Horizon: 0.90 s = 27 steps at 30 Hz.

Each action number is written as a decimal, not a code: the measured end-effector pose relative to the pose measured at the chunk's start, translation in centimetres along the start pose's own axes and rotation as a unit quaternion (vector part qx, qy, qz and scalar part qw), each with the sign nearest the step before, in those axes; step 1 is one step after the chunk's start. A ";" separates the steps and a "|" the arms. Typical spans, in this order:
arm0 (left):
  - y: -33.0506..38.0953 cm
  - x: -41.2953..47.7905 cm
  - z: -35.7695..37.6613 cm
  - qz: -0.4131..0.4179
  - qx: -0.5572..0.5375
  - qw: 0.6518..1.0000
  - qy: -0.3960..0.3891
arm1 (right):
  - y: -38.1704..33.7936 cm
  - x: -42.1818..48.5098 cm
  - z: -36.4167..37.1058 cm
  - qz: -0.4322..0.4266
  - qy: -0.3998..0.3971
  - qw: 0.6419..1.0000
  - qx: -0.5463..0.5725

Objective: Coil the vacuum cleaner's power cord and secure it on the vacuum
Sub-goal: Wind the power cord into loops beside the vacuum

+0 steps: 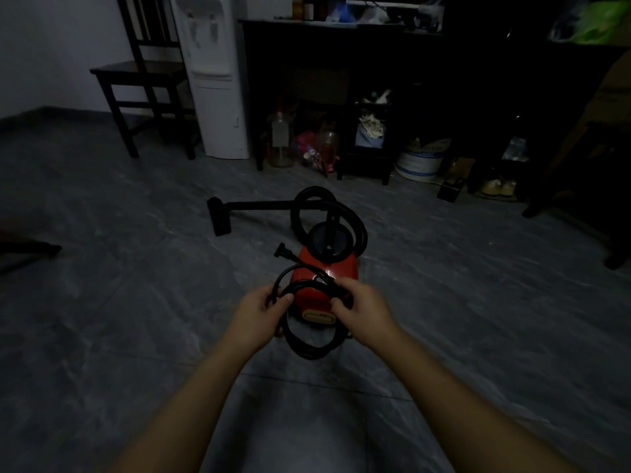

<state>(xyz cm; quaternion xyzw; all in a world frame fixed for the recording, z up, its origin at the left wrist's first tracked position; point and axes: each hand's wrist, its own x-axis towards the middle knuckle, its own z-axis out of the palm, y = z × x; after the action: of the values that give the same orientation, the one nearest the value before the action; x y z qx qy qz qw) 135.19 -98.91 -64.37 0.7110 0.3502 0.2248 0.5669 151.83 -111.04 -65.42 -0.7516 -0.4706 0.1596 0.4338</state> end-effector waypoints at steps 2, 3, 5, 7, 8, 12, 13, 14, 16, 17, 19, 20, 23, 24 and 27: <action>-0.1 0.0 0.0 0.014 0.016 1.000 0.005 | 0.0 -0.1 0.0 0.011 -0.017 1.000 -0.005; -0.1 0.0 0.0 0.019 0.024 0.999 0.009 | 0.0 -0.2 0.0 0.012 -0.026 1.000 -0.010; -0.1 0.0 0.0 0.026 0.040 0.999 0.016 | 0.1 -0.3 0.0 0.016 -0.043 0.999 -0.008; -0.1 0.0 0.1 0.034 0.057 0.998 0.020 | -0.1 -0.5 0.0 0.027 -0.054 0.998 0.021; -0.1 0.0 0.1 0.036 0.066 0.997 0.020 | -0.1 -0.5 -0.1 0.033 -0.051 0.998 0.032; 0.3 0.1 0.0 0.044 0.147 0.988 0.021 | 0.3 0.0 -0.9 0.058 -0.043 0.996 0.049; 0.4 0.1 -0.1 0.054 0.199 0.978 0.036 | 0.3 0.1 -1.1 0.061 -0.051 0.995 0.053; 0.4 0.1 -0.4 0.069 0.258 0.962 0.058 | 0.3 0.2 -1.3 0.061 -0.061 0.995 0.052; 0.1 0.1 -0.8 0.133 0.359 0.919 0.091 | 0.4 0.1 -1.6 0.055 -0.087 0.994 0.043; 0.0 0.0 -0.9 0.179 0.399 0.895 0.087 | 0.3 0.1 -1.7 0.053 -0.104 0.992 0.040; -0.3 0.0 -0.7 0.250 0.459 0.851 0.053 | 0.2 0.2 -1.9 0.047 -0.135 0.989 0.026; -0.4 0.1 -0.6 0.261 0.466 0.845 0.027 | 0.1 0.4 -1.9 0.042 -0.149 0.988 0.021; -0.3 0.0 -0.4 0.208 0.402 0.891 -0.034 | -0.5 0.5 -1.8 0.029 -0.164 0.985 0.040; -0.3 0.0 -0.4 0.187 0.372 0.908 -0.037 | -0.7 0.5 -1.7 0.033 -0.159 0.985 0.055; -0.2 -0.1 -0.4 0.164 0.295 0.941 -0.022 | -1.0 0.7 -1.6 0.045 -0.144 0.983 0.100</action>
<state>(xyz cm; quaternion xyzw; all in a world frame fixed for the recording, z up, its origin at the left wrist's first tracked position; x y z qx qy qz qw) 134.78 -98.65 -64.45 0.8987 0.2664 0.1859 0.2947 152.63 -111.07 -63.61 -0.6941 -0.4753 0.3321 0.4267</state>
